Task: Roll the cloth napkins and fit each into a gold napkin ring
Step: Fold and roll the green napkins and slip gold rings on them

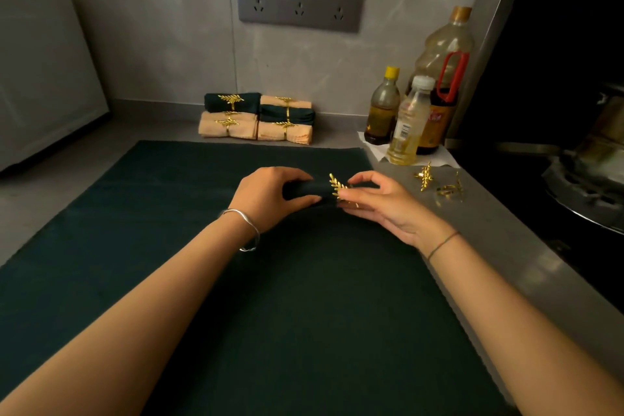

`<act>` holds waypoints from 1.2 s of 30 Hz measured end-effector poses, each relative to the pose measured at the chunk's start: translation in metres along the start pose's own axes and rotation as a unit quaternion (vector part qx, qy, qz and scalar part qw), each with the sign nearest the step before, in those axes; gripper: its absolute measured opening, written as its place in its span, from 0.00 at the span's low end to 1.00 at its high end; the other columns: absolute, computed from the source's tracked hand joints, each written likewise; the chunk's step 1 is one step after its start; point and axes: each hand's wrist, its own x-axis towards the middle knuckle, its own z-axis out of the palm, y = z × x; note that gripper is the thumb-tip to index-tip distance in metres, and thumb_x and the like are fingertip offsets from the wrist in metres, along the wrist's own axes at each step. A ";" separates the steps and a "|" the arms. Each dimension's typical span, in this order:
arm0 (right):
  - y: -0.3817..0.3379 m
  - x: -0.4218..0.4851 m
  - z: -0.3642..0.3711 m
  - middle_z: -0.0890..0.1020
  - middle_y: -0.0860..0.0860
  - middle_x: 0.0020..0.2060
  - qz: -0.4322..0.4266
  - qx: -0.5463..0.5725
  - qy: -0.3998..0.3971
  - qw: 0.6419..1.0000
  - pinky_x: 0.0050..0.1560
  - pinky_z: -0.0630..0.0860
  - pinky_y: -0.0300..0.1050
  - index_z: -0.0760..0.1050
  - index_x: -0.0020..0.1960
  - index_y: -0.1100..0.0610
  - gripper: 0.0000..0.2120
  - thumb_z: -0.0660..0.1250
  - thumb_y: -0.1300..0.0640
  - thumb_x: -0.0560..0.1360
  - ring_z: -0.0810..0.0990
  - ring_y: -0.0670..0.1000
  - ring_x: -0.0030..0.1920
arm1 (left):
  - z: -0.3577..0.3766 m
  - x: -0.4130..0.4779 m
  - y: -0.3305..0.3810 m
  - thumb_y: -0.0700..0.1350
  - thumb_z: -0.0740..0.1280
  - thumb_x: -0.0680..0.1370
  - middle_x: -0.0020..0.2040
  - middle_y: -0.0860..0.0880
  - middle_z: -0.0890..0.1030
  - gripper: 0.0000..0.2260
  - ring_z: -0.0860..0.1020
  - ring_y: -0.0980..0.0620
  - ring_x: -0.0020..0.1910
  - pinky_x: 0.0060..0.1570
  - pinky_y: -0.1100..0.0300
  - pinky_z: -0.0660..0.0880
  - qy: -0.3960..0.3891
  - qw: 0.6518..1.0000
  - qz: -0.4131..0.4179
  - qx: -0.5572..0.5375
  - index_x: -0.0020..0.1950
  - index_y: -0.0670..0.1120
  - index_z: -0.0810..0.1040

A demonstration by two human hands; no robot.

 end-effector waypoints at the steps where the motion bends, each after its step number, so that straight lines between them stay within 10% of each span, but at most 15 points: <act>1: 0.001 -0.001 0.000 0.82 0.58 0.52 -0.004 0.011 0.009 1.000 0.56 0.78 0.47 0.71 0.56 0.58 0.16 0.71 0.64 0.70 0.82 0.54 0.52 | 0.001 0.000 0.001 0.52 0.69 0.74 0.55 0.53 0.79 0.16 0.74 0.59 0.48 0.50 0.63 0.74 -0.006 1.000 0.003 0.002 0.61 0.52 0.76; 21: 0.006 -0.013 0.008 0.85 0.48 0.44 -0.095 -0.171 -0.010 0.981 0.41 0.77 0.32 0.79 0.49 0.51 0.06 0.70 0.55 0.72 0.82 0.42 0.45 | -0.001 -0.003 0.005 0.52 0.70 0.73 0.52 0.54 0.81 0.16 0.78 0.60 0.48 0.51 0.62 0.77 -0.096 0.993 0.043 -0.052 0.59 0.51 0.78; 36: 0.000 -0.012 0.003 0.82 0.47 0.50 -0.109 -0.137 -0.036 0.984 0.51 0.79 0.38 0.77 0.57 0.53 0.11 0.65 0.55 0.75 0.81 0.44 0.52 | 0.000 -0.003 0.004 0.51 0.70 0.73 0.53 0.53 0.81 0.16 0.78 0.60 0.48 0.51 0.64 0.77 -0.058 0.994 0.021 -0.086 0.59 0.49 0.77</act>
